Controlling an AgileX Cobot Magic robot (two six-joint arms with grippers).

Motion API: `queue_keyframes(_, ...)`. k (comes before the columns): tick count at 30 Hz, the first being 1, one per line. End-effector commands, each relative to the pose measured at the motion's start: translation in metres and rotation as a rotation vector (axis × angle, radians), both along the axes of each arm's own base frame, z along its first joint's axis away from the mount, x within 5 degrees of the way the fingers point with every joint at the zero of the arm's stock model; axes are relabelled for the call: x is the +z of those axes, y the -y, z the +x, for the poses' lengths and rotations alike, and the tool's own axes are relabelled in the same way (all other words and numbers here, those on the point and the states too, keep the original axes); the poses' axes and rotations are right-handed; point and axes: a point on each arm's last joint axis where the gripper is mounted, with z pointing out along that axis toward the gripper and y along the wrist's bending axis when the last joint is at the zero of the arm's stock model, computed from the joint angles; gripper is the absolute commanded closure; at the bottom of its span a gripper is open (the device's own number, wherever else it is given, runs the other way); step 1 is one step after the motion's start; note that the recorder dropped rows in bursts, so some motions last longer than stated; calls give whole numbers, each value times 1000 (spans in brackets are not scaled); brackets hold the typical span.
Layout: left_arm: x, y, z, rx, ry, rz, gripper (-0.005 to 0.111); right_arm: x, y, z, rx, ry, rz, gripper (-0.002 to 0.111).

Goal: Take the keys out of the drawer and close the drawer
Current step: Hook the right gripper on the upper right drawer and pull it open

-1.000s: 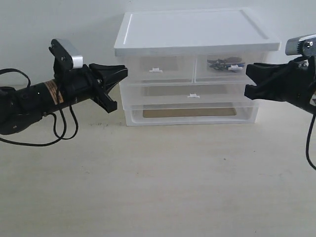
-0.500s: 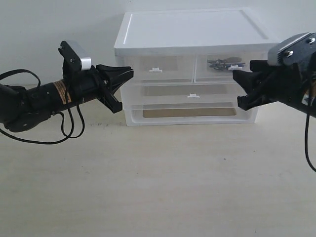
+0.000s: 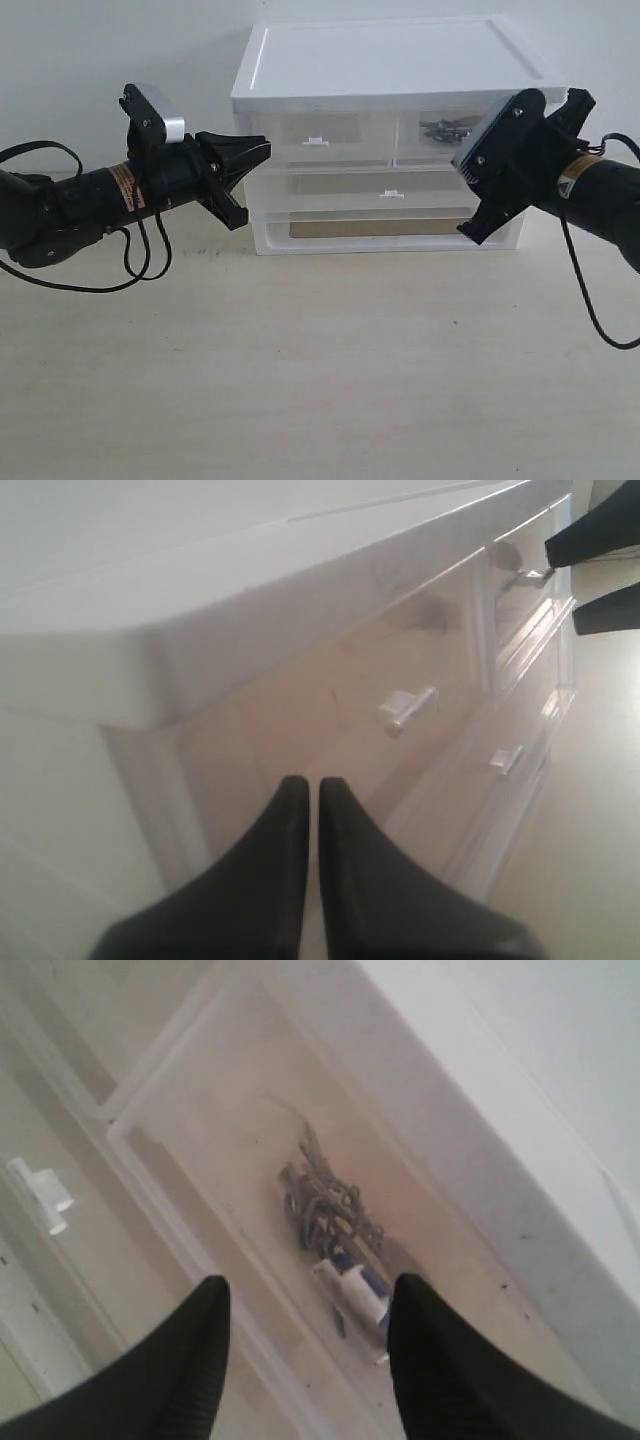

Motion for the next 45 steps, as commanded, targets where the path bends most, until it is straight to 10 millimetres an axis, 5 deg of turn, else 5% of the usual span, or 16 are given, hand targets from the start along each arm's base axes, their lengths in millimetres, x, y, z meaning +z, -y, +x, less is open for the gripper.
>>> queue_keyframes(1,3,-4,7,66,-15,-30,102,-6,0,9,-22,1,-37,64)
queue_keyframes(6,3,-4,8,71,-14,-33,102,-10,-1,18,-32,-1,-35,70)
queue_keyframes(9,3,-4,8,71,-14,-33,102,-12,-1,17,-33,-19,-43,109)
queue_keyframes(20,5,-4,10,76,-8,-32,102,-11,0,-1,-42,-214,-138,108)
queue_keyframes(45,3,-5,14,99,-21,-23,102,-2,13,-61,-61,-229,-63,108)
